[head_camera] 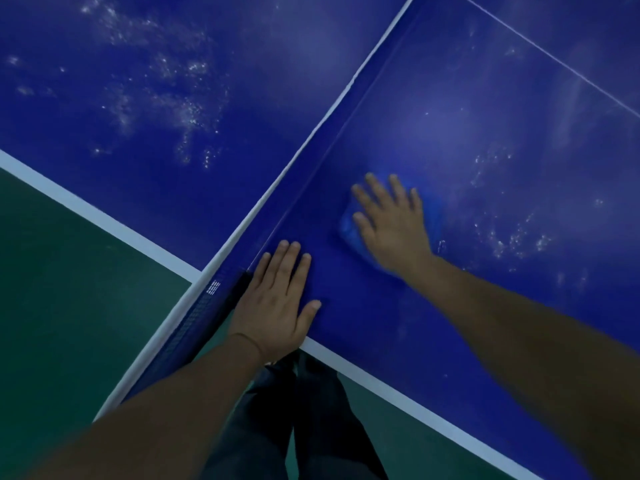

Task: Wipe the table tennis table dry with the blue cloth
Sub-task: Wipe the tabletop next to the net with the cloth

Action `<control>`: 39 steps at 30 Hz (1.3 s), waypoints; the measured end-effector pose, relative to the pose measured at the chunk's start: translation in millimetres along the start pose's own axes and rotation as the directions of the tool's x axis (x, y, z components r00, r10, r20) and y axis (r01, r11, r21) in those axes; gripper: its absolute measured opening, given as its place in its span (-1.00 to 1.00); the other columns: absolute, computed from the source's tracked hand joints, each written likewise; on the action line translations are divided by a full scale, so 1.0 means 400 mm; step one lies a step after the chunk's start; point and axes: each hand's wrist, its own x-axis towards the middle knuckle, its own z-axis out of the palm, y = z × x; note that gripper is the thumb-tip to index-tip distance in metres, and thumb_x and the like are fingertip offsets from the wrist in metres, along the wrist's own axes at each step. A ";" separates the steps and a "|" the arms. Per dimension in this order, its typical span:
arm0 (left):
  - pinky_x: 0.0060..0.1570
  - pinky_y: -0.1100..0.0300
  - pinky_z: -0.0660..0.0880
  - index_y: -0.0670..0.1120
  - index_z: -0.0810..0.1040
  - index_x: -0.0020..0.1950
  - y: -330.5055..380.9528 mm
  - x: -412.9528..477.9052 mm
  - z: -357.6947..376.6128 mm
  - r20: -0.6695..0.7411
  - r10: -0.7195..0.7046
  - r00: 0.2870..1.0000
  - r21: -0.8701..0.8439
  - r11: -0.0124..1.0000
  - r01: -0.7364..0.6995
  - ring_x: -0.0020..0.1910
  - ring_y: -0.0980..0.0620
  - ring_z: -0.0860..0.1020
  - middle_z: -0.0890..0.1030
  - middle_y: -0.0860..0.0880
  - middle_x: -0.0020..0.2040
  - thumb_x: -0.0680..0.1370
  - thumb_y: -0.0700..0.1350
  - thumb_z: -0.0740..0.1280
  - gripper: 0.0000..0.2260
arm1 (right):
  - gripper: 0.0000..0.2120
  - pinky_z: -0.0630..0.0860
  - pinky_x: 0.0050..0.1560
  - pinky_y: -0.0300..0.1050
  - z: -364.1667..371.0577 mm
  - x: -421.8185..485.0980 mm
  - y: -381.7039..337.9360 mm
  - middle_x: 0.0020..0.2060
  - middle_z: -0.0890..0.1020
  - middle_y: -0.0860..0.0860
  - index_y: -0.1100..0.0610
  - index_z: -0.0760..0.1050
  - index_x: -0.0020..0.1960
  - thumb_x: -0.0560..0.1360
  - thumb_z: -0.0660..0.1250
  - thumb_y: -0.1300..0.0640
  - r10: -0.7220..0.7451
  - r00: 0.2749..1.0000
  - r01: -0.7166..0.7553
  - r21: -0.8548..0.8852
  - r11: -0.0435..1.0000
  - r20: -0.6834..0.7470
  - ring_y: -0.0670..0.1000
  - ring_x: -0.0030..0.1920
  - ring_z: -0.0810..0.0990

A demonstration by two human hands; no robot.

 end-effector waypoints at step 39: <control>0.52 -0.11 0.02 -0.21 0.18 0.58 0.052 0.212 -0.019 0.032 -0.099 0.995 0.067 0.993 0.097 0.61 -0.15 0.05 0.12 -0.21 0.61 0.66 0.18 -0.02 -0.38 | -0.44 -0.06 0.54 0.33 -0.025 0.109 0.005 0.61 0.14 -0.05 -0.06 0.19 0.60 0.64 -0.10 -0.17 -0.204 0.972 0.194 0.096 0.976 0.114 0.16 0.62 -0.01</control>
